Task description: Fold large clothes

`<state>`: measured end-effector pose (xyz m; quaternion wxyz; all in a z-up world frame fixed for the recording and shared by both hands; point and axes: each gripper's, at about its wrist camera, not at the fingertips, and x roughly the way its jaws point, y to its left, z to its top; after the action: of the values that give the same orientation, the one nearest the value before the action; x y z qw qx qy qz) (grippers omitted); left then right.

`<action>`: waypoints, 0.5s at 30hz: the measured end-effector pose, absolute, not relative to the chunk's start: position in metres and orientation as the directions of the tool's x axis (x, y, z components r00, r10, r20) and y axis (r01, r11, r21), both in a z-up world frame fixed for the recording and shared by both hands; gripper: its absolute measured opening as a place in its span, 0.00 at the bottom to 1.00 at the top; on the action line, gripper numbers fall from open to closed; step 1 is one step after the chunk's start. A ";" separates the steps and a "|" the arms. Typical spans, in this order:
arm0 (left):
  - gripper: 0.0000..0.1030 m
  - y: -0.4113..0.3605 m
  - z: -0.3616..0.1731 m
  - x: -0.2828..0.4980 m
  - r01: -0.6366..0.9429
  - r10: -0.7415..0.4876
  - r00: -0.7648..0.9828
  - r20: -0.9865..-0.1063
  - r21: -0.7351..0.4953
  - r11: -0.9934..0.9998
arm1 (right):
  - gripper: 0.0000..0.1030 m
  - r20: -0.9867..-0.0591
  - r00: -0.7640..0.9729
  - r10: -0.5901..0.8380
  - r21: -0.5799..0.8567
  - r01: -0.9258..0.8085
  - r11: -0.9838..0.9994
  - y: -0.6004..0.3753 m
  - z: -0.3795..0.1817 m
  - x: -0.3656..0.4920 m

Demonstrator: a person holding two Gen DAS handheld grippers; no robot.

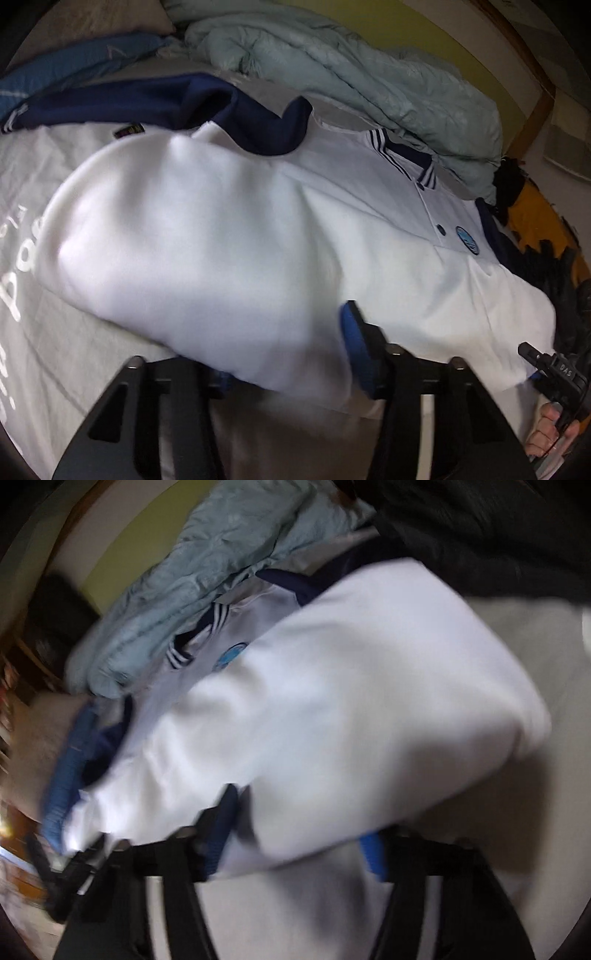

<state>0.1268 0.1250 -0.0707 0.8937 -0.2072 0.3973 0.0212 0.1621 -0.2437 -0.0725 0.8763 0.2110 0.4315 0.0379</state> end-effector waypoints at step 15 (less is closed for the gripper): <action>0.22 0.133 -0.026 0.034 -0.135 -0.116 0.744 -0.658 -0.318 0.938 | 0.10 -0.710 0.660 0.246 0.254 -0.086 0.963 -0.224 -0.040 0.103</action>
<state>0.0337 0.1326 -0.0264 0.9173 -0.1753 0.3575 0.0053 0.1033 -0.2242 -0.0403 0.9056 0.0998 0.4020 0.0917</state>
